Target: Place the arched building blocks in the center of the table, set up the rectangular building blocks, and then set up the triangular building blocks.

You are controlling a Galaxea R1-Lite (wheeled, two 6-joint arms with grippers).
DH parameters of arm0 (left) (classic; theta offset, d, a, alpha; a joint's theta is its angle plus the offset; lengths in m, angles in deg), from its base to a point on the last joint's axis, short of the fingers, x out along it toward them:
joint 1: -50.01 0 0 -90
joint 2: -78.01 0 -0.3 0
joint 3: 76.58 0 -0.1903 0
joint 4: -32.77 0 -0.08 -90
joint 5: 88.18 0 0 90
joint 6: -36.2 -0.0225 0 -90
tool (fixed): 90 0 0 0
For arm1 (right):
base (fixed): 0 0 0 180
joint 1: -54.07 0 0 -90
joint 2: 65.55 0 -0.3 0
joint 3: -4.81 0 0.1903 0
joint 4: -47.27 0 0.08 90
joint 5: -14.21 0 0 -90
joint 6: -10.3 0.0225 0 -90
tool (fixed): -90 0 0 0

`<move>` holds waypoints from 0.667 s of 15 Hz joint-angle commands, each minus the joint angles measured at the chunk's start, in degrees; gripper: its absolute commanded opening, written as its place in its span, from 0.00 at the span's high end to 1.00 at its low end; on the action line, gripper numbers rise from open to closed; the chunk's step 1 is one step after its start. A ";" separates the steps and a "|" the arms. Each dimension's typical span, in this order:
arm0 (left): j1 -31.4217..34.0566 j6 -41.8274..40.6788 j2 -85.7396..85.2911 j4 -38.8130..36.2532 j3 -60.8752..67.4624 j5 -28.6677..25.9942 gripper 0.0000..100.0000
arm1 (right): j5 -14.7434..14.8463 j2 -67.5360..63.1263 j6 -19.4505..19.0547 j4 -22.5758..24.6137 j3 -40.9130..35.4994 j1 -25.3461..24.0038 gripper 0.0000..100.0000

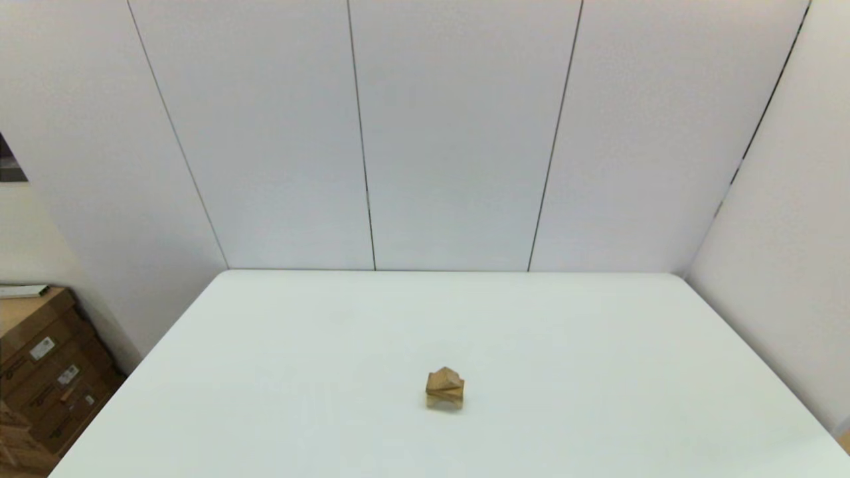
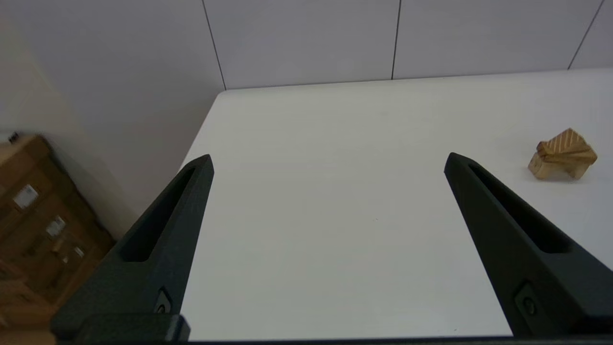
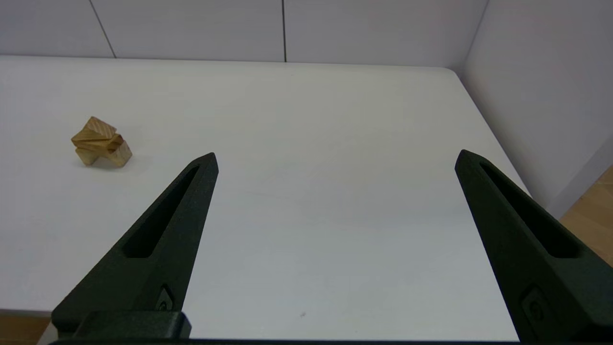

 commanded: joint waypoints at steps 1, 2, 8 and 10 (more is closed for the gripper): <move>0.02 1.62 0.16 -0.06 0.09 0.22 0.00 | -0.02 0.01 -0.04 -0.04 -0.02 -0.02 0.00; 0.02 1.62 0.16 -0.06 0.09 0.22 0.00 | -0.02 0.01 -0.04 -0.04 -0.02 -0.02 0.00; 0.02 1.62 0.16 -0.06 0.09 0.22 0.00 | 0.41 -0.07 0.66 -0.04 -0.02 -0.02 0.00; 0.02 1.62 0.16 -0.06 0.09 0.22 0.00 | 0.59 0.01 0.83 0.39 -0.10 -0.02 0.00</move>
